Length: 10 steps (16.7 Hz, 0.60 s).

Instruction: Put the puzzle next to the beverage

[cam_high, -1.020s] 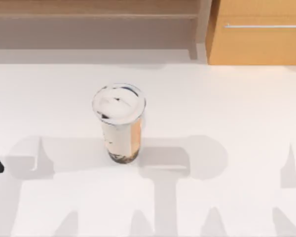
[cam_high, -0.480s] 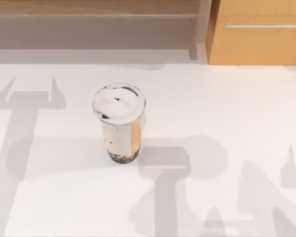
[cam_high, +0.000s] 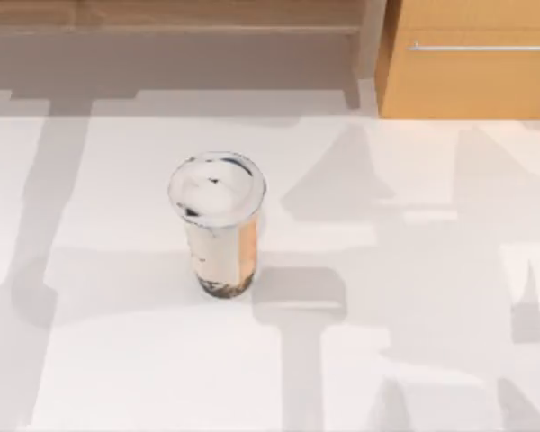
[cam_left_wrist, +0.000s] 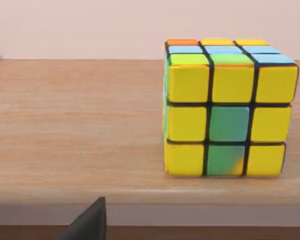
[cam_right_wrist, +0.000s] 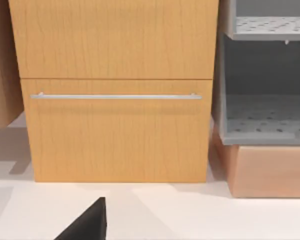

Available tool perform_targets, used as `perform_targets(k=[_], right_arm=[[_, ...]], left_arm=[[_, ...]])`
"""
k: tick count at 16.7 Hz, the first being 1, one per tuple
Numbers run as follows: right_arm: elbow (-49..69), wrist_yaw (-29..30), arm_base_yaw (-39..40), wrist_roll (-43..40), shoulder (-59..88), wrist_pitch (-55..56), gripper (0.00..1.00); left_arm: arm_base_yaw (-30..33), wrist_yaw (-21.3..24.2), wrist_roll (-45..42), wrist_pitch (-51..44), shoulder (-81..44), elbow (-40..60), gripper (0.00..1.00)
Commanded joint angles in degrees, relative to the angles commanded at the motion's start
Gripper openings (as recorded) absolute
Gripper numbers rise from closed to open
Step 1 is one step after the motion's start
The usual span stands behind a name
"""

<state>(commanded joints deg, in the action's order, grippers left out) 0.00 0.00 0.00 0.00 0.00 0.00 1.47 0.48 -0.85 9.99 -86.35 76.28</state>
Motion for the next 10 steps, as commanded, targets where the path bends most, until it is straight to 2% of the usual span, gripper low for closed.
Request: perform_targets(k=[3,10], right_arm=[[0.00,0.00,0.00,0.00,0.00,0.00,1.00],[0.00,0.00,0.00,0.00,0.00,0.00,1.00]], left_arm=[[0.10,0.03,-0.06,0.68,-5.56,5.02,1.00],[0.00,-0.03,-0.07,0.44,-6.43,5.97,1.00]])
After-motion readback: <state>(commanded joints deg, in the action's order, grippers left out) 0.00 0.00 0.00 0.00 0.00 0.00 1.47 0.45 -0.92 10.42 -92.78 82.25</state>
